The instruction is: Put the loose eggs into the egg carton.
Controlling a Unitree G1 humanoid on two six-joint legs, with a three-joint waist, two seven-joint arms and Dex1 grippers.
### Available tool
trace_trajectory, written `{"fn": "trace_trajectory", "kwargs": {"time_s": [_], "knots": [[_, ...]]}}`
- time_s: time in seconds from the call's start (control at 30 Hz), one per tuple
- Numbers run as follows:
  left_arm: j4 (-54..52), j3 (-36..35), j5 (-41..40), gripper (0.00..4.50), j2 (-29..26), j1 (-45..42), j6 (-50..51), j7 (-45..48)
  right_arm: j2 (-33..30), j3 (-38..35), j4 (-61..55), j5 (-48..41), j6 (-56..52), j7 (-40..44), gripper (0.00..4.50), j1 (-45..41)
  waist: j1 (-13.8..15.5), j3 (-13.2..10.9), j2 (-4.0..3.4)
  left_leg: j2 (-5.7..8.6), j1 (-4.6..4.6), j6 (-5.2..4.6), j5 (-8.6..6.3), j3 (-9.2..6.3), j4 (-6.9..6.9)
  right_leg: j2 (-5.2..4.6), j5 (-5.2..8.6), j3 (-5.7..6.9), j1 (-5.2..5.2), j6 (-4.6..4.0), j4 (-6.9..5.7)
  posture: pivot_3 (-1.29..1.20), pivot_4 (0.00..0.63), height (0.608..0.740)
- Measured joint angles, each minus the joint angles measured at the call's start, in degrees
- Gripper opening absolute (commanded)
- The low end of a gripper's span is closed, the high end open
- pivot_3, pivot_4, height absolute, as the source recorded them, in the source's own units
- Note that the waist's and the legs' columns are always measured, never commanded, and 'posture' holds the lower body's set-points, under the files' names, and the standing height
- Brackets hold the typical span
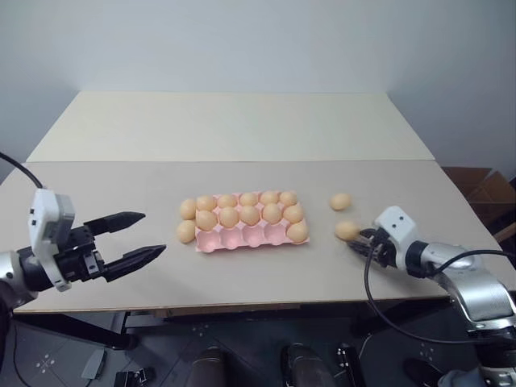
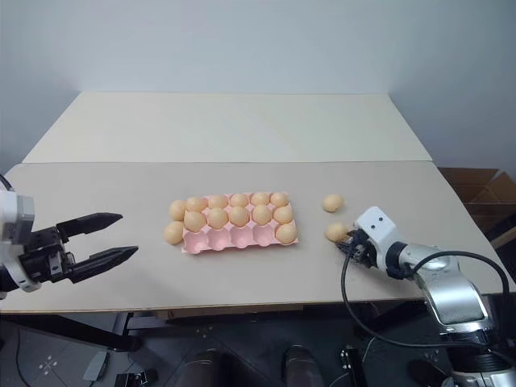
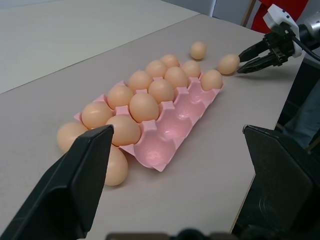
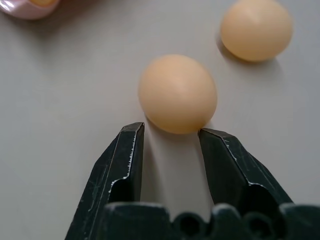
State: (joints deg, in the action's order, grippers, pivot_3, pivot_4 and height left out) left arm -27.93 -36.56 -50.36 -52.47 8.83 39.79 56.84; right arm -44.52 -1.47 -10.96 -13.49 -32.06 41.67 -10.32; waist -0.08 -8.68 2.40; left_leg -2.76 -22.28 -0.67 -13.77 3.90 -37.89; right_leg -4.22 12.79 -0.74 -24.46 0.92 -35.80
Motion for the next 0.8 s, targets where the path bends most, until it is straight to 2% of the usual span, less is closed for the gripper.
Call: {"fn": "trace_trajectory", "kwargs": {"time_s": [0.2, 0.3, 0.43, 0.47, 0.8], "knots": [[-0.1, 0.0, 0.2, 4.5, 0.1, 0.6, 0.0, 0.0, 0.0, 0.2, -3.1, -0.9, -2.1, 1.2, 2.36, -0.1, 0.0, 0.0, 0.0, 0.01, 0.0, 0.0, 0.0, 0.01, 0.0, -0.02, 0.0, -0.01, 0.01, 0.01, 0.01, 0.0, 0.15, 0.74], [-0.3, -0.4, 0.6, 4.5, 0.1, 1.2, 0.0, -0.1, -0.1, 0.3, -3.1, -1.2, -3.2, 1.7, 2.91, -0.1, 0.0, 0.0, 0.0, 0.01, 0.0, 0.0, 0.0, 0.01, 0.0, -0.02, 0.0, 0.0, 0.0, -0.01, 0.01, 0.0, 0.15, 0.74], [-0.5, -0.6, 0.7, 4.5, 0.1, 1.3, 0.0, -0.3, -0.1, 0.3, -3.2, -1.0, -4.1, 1.0, 4.28, -1.2, 0.0, 0.0, 0.0, 0.01, 0.01, 0.0, 0.0, 0.0, 0.0, -0.01, 0.0, 0.0, 0.0, 0.0, 0.0, 0.0, 0.15, 0.74], [-0.5, -0.6, 0.7, 4.5, 0.1, 1.3, 0.0, -0.4, -0.1, 0.3, -3.2, -0.7, -4.2, 0.7, 4.4, -1.6, 0.0, 0.0, 0.0, 0.01, 0.01, 0.0, 0.0, 0.01, 0.0, -0.01, 0.0, -0.01, 0.0, 0.0, 0.0, 0.0, 0.15, 0.74], [-0.6, -0.5, 0.8, 4.5, 0.3, 1.3, 0.0, -1.2, -0.4, 0.6, -7.9, -1.9, -4.4, 3.2, 4.4, 0.2, 0.1, 0.0, 0.0, 0.01, 0.01, -0.01, -0.01, -0.01, 0.01, -0.03, 0.01, 0.01, 0.02, 0.01, 0.01, 0.0, 0.15, 0.74]]}}
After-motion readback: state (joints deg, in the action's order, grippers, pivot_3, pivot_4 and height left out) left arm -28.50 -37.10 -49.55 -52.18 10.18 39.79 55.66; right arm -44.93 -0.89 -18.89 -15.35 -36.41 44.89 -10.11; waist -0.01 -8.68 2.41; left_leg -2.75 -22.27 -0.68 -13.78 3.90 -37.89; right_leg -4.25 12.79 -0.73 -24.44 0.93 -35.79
